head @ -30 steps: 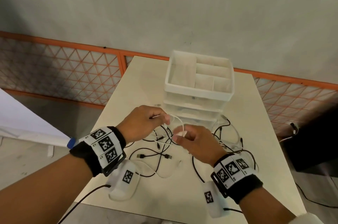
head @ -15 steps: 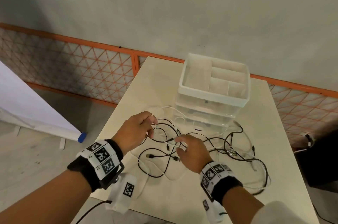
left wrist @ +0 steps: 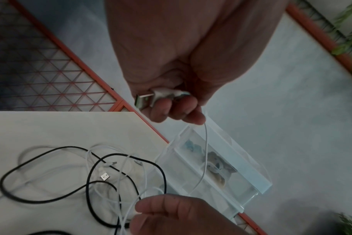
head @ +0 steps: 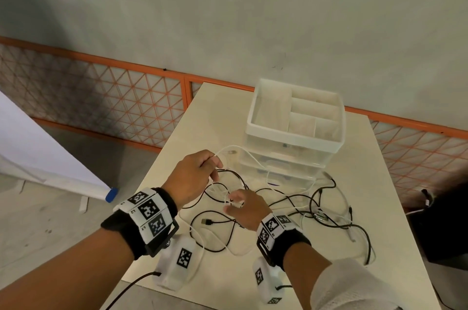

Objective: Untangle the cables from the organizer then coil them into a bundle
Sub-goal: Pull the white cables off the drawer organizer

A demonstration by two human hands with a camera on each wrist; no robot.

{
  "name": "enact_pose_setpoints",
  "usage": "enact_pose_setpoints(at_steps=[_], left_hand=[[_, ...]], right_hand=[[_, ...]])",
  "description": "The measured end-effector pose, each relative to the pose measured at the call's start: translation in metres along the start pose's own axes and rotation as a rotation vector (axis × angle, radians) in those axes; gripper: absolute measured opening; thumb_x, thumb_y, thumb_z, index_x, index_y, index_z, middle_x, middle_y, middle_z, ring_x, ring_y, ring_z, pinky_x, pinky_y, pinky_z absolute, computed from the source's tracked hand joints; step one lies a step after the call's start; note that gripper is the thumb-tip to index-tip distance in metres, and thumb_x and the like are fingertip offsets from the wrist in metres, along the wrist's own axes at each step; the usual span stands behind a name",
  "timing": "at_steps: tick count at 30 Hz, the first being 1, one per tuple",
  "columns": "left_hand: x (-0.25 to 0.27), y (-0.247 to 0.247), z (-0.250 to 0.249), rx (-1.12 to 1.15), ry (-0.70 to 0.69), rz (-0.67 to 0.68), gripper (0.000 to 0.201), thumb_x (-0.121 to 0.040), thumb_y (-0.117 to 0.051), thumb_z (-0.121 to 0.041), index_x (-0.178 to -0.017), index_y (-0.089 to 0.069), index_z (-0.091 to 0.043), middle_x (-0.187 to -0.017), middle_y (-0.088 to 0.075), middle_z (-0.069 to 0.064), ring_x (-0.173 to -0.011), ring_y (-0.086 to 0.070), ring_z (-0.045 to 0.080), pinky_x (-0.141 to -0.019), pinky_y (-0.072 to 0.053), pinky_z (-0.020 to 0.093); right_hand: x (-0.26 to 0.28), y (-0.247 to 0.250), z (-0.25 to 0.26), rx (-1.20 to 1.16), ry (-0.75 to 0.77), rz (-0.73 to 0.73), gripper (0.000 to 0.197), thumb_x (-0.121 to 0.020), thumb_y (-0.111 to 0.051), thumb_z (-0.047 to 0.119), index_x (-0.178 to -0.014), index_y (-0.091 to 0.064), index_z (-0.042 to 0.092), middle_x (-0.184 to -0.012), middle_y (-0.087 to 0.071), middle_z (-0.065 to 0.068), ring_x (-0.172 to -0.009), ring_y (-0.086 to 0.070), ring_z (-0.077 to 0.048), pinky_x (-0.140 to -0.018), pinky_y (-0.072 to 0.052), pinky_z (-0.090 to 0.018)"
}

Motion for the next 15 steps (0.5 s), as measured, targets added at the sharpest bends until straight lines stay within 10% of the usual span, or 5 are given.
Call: enact_pose_setpoints(at_steps=[5, 9, 15], left_hand=[[-0.002, -0.017, 0.001, -0.018, 0.000, 0.059, 0.026, -0.101, -0.044, -0.017, -0.089, -0.067, -0.014, -0.087, -0.073, 0.000, -0.058, -0.054, 0.013, -0.057, -0.041, 0.022], [-0.006, -0.022, 0.002, -0.056, -0.049, 0.081, 0.026, -0.102, -0.045, -0.020, -0.092, -0.069, -0.020, -0.103, -0.072, -0.007, -0.060, -0.058, 0.006, -0.058, -0.043, 0.019], [-0.010, -0.032, -0.012, 0.158, -0.058, 0.194, 0.030, -0.106, -0.038, -0.021, -0.093, -0.061, -0.007, -0.061, -0.056, -0.005, -0.048, -0.039, 0.005, -0.049, -0.032, 0.017]], right_hand=[[0.008, -0.038, 0.008, -0.222, -0.021, 0.223, 0.059, -0.090, -0.071, 0.033, -0.142, -0.046, 0.020, -0.121, -0.065, -0.002, -0.059, -0.064, -0.013, -0.046, -0.047, -0.021], [0.028, -0.008, 0.057, -0.046, 0.234, 0.081, 0.026, -0.102, -0.056, 0.026, -0.116, -0.072, 0.012, -0.079, -0.064, 0.010, -0.065, -0.057, 0.002, -0.063, -0.045, -0.016], [0.078, 0.139, 0.128, -0.047, 0.492, -0.297, 0.024, -0.102, -0.054, 0.012, -0.096, -0.077, 0.018, -0.097, -0.072, 0.013, -0.061, -0.067, -0.006, -0.057, -0.055, -0.025]])
Point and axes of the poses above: each hand's wrist, its own x-axis away from the middle knuckle, its own y-axis out of the back of the hand, z = x × y, the point moved 10 cm from there along -x, towards the middle knuckle
